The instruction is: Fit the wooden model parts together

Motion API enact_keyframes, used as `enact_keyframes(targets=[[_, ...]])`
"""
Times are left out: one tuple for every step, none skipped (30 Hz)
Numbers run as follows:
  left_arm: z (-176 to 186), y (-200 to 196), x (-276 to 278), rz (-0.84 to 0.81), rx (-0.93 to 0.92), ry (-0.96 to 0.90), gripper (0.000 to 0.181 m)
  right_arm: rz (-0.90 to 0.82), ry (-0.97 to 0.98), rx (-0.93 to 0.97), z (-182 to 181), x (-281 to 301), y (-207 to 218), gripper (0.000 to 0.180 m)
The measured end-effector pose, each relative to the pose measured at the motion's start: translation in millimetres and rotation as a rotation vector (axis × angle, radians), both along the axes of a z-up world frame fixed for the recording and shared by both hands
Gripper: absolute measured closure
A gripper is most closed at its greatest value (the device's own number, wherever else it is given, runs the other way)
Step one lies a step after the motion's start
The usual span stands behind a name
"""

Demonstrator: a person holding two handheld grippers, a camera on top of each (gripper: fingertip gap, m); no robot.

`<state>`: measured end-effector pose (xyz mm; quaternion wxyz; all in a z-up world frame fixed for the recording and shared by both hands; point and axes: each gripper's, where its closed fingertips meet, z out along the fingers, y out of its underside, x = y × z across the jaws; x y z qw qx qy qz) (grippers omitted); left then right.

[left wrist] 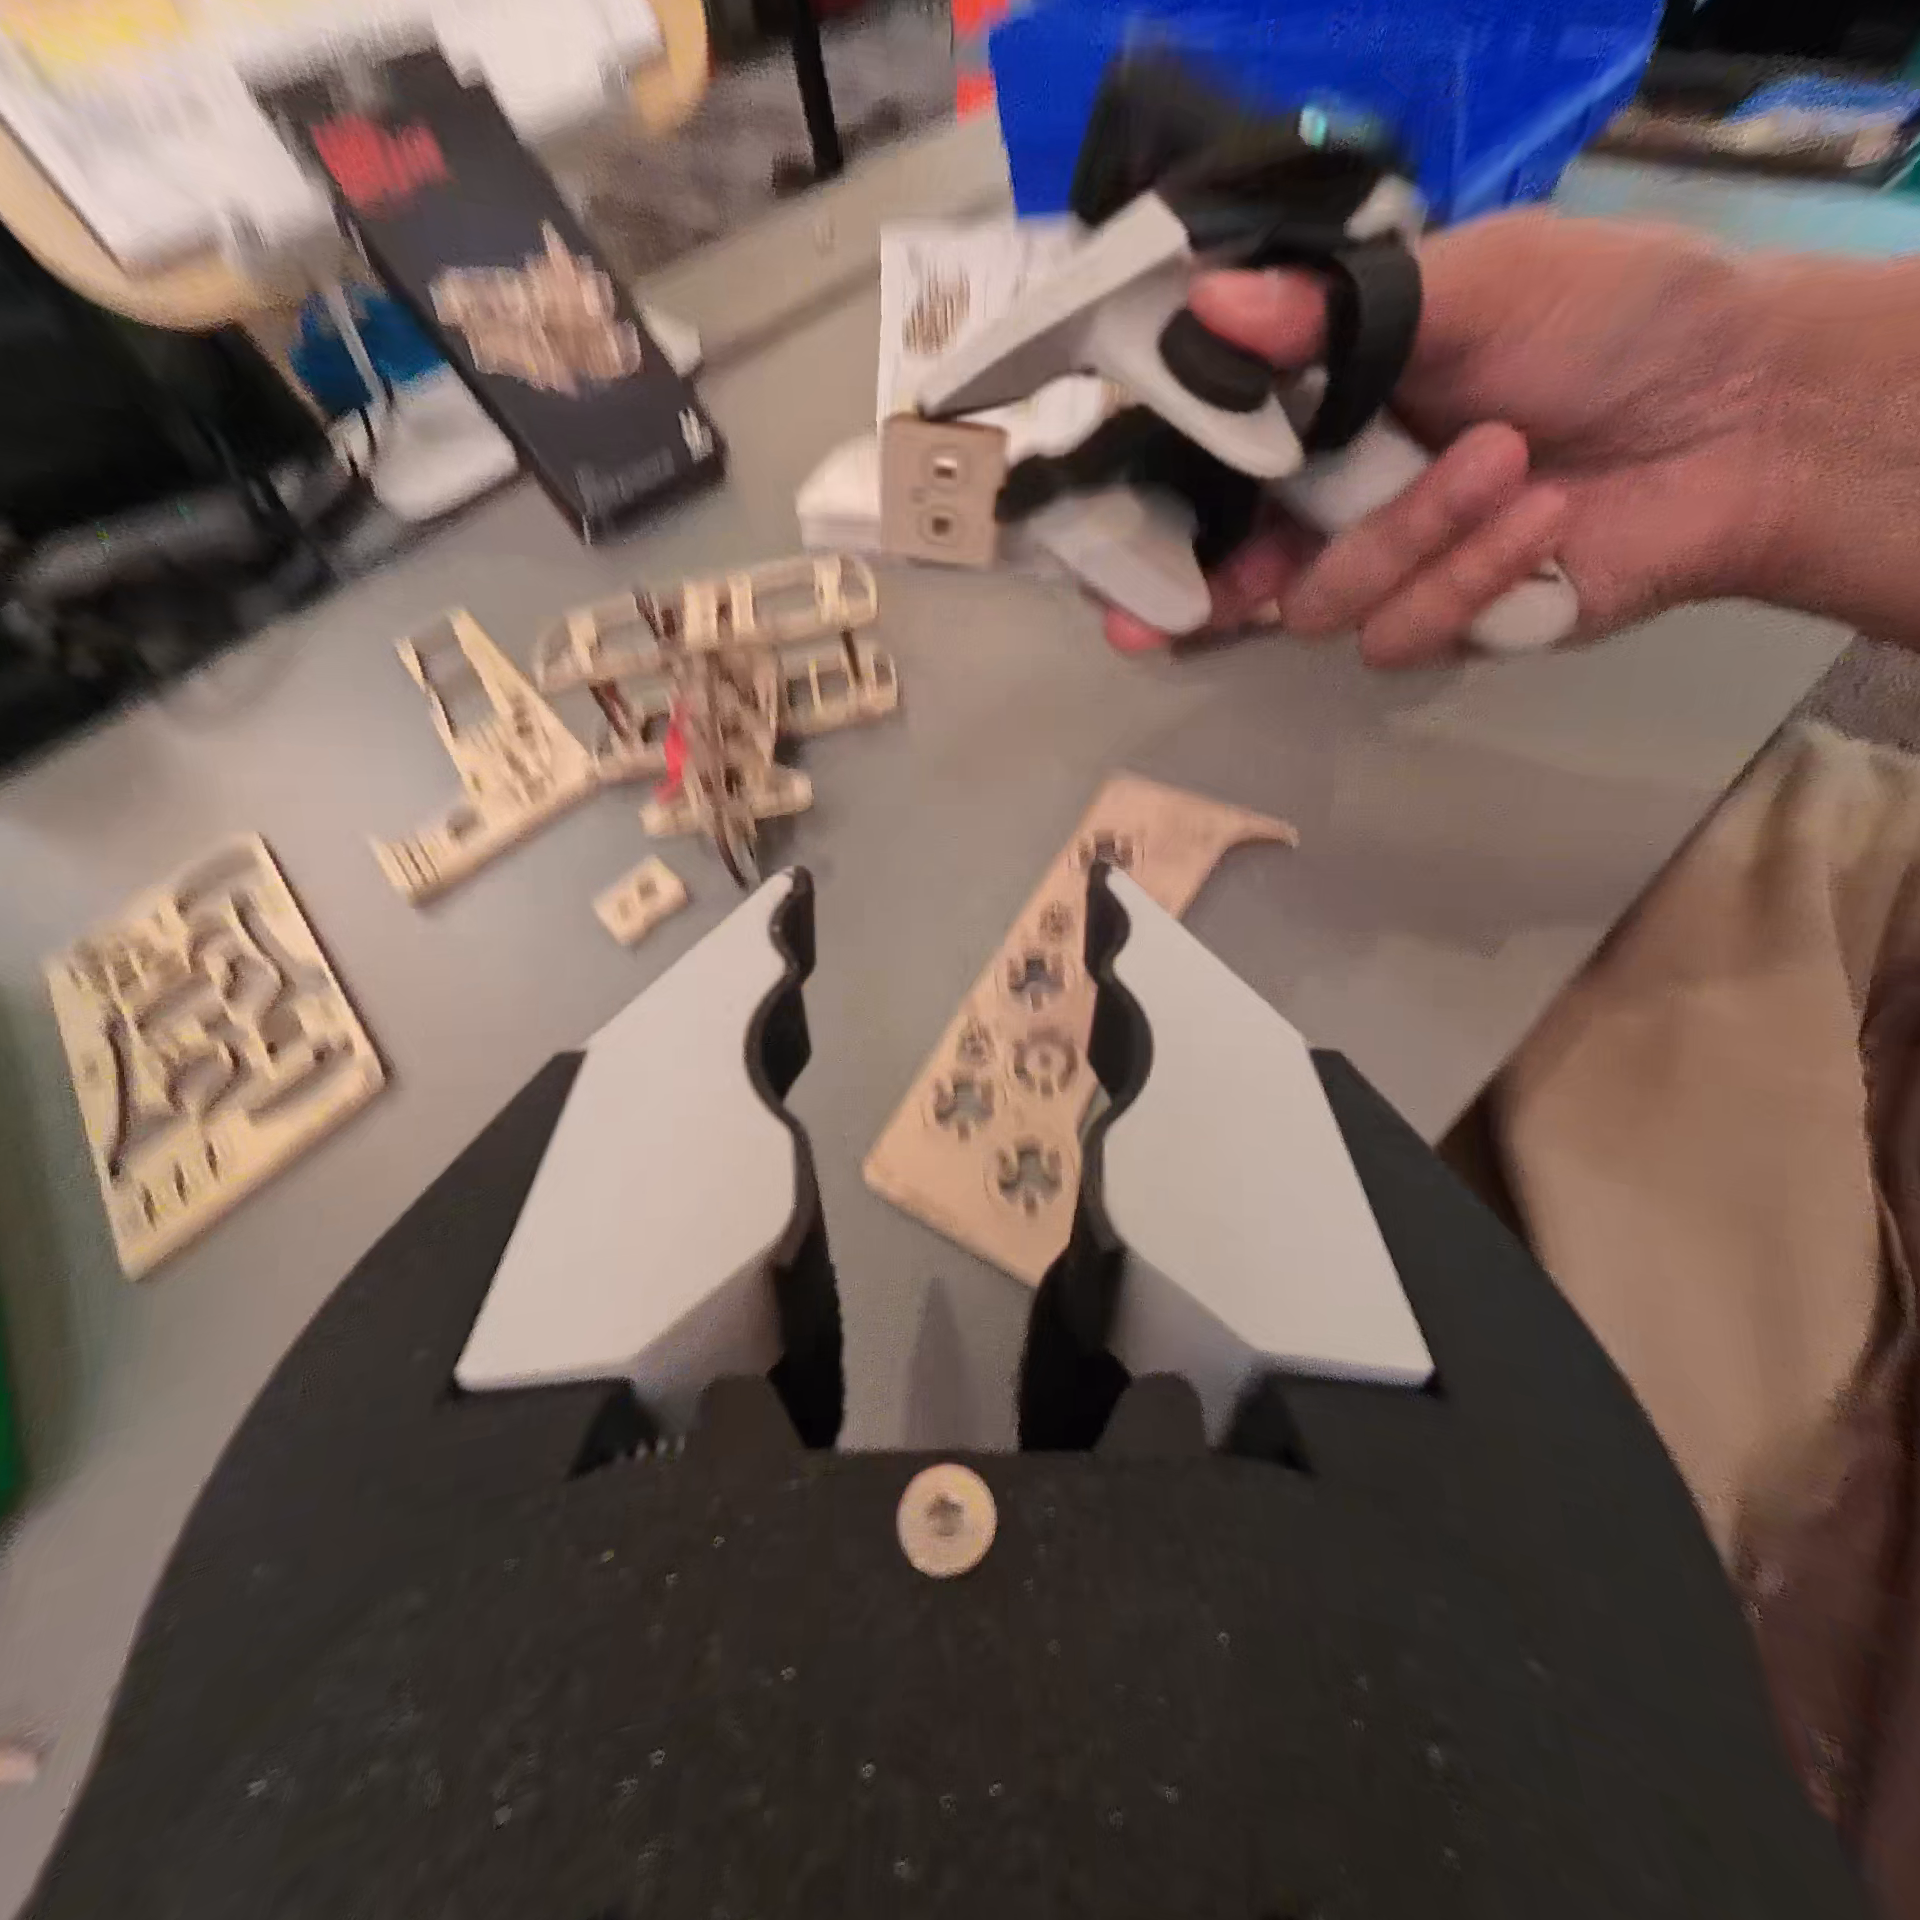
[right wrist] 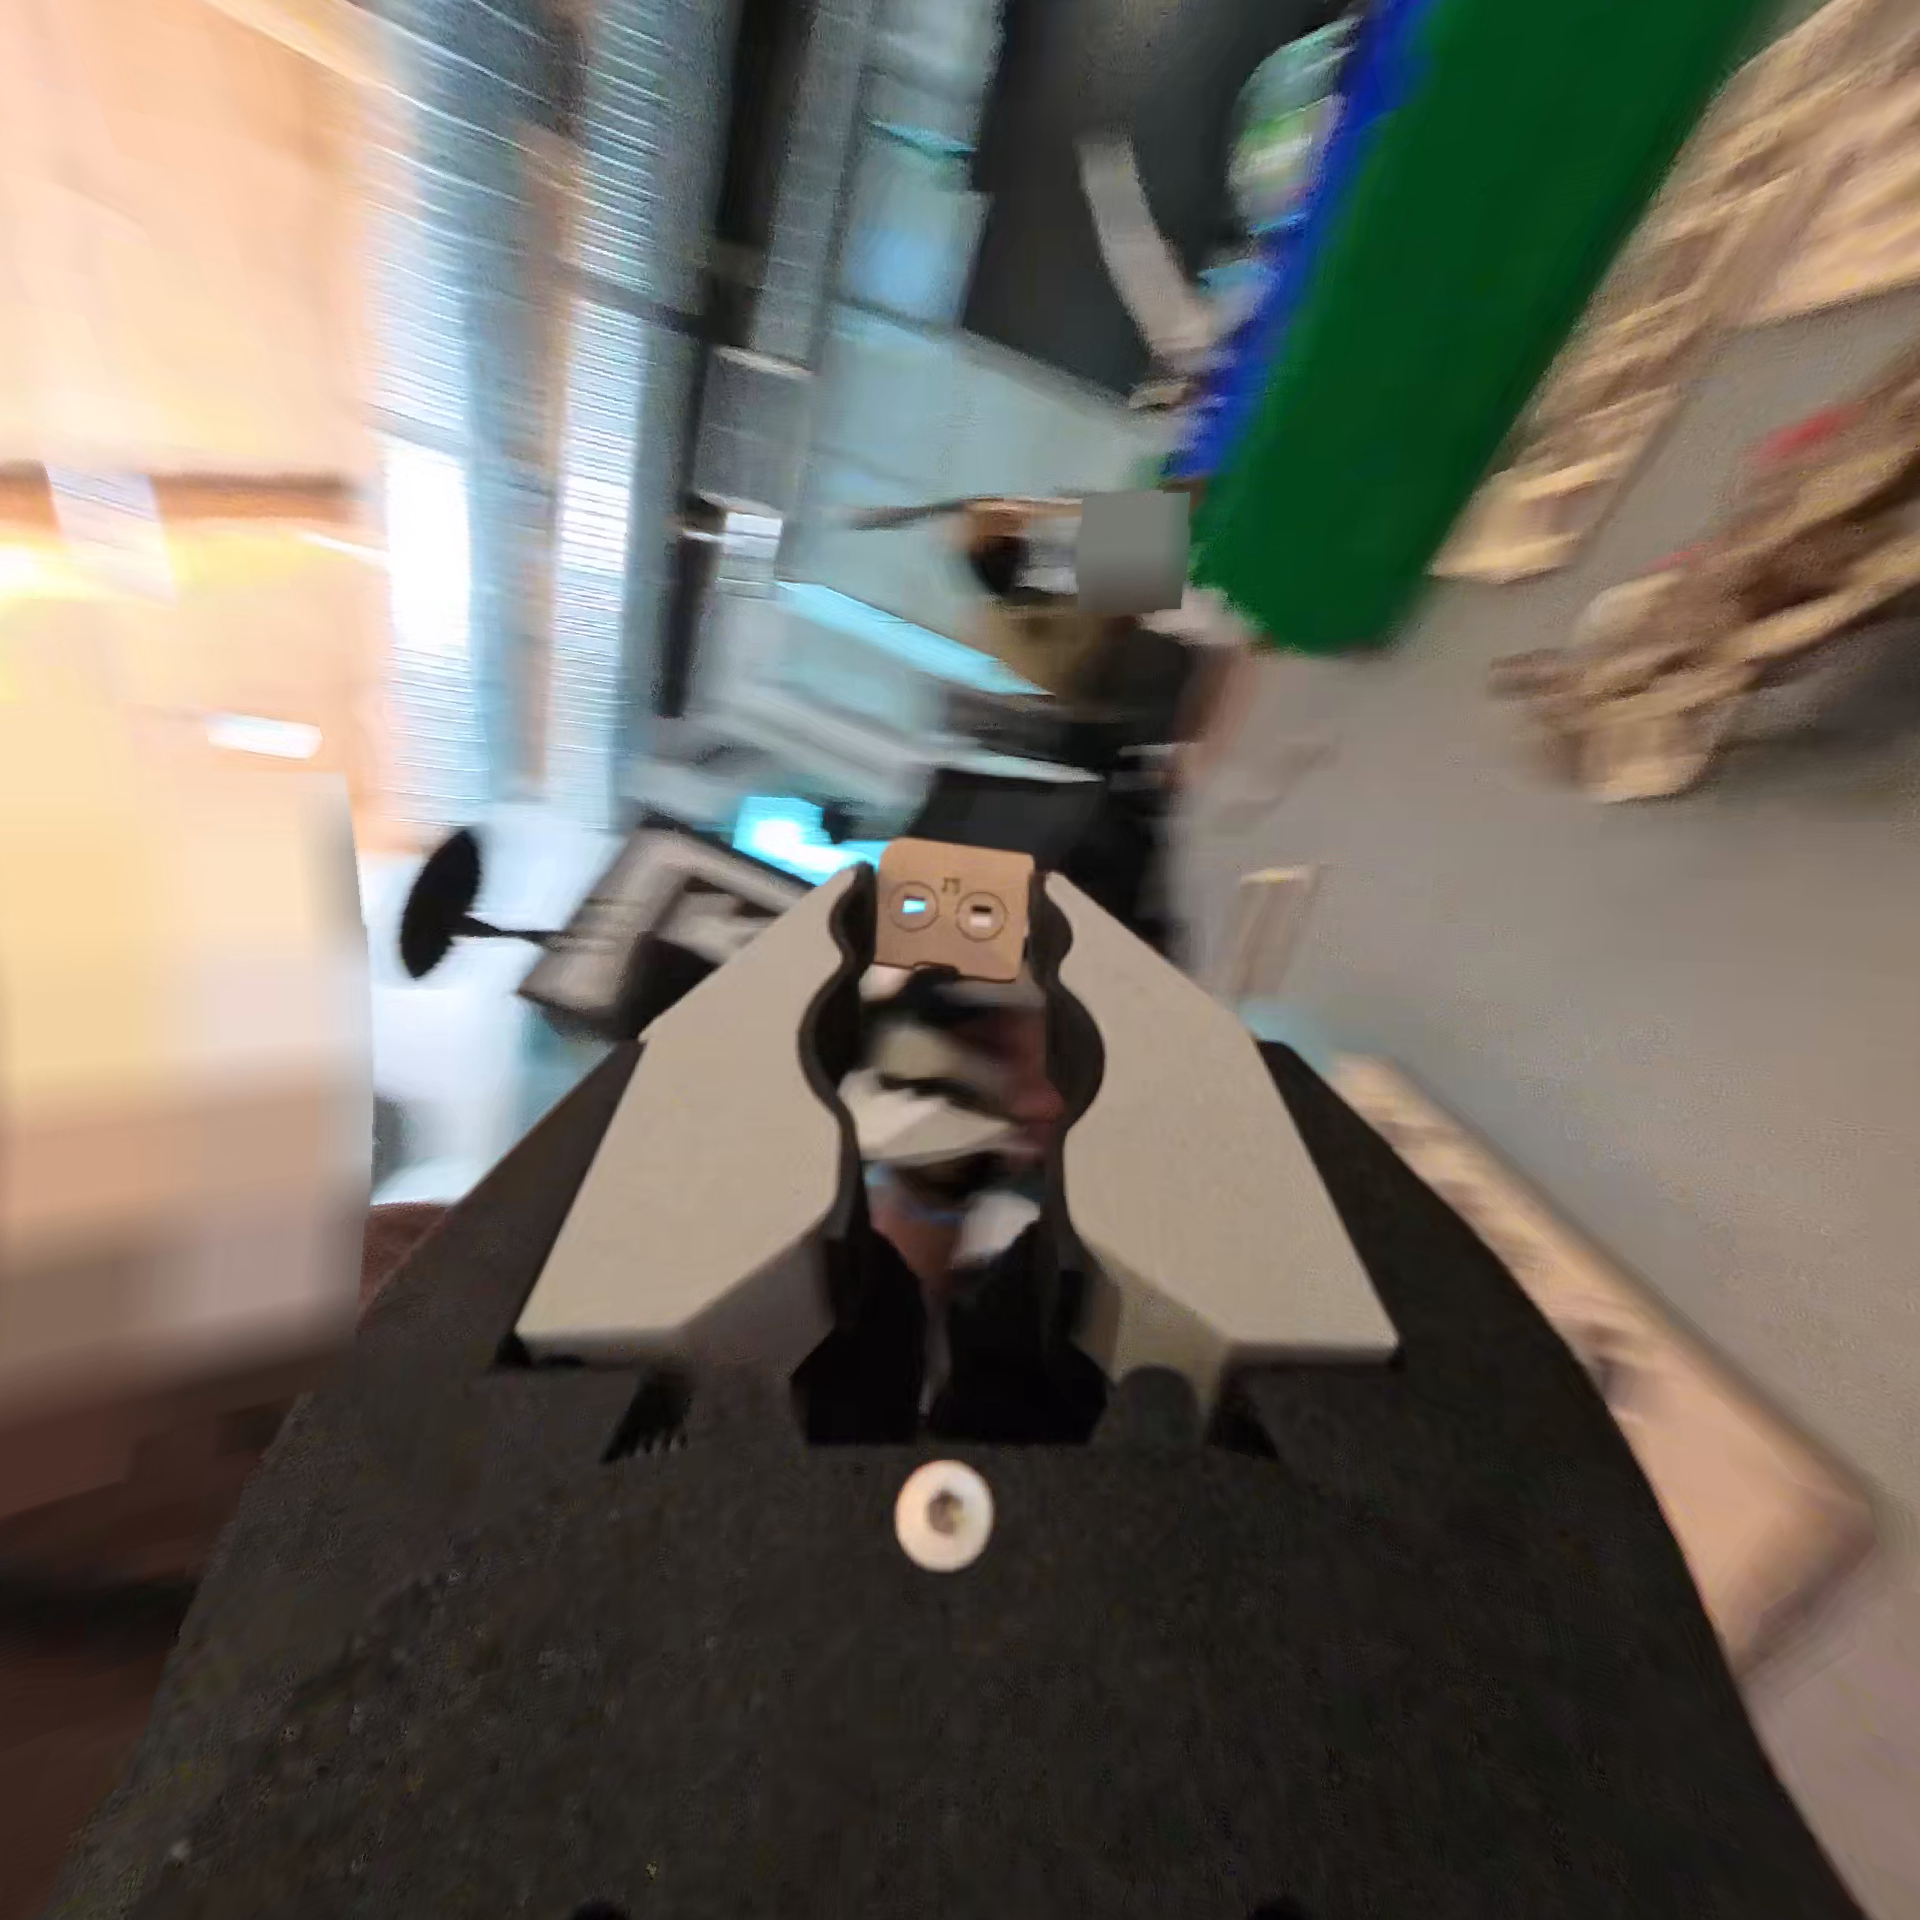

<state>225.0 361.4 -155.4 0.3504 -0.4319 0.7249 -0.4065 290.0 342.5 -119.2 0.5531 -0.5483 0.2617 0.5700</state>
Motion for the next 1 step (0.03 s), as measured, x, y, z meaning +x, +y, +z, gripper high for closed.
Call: enact_keyframes(targets=[[13.6, -4.6, 7.5, -0.023, -0.002, -0.048, 0.13, 0.059, 0.109, 0.082, 14.8, -6.2, -4.3, 0.153]])
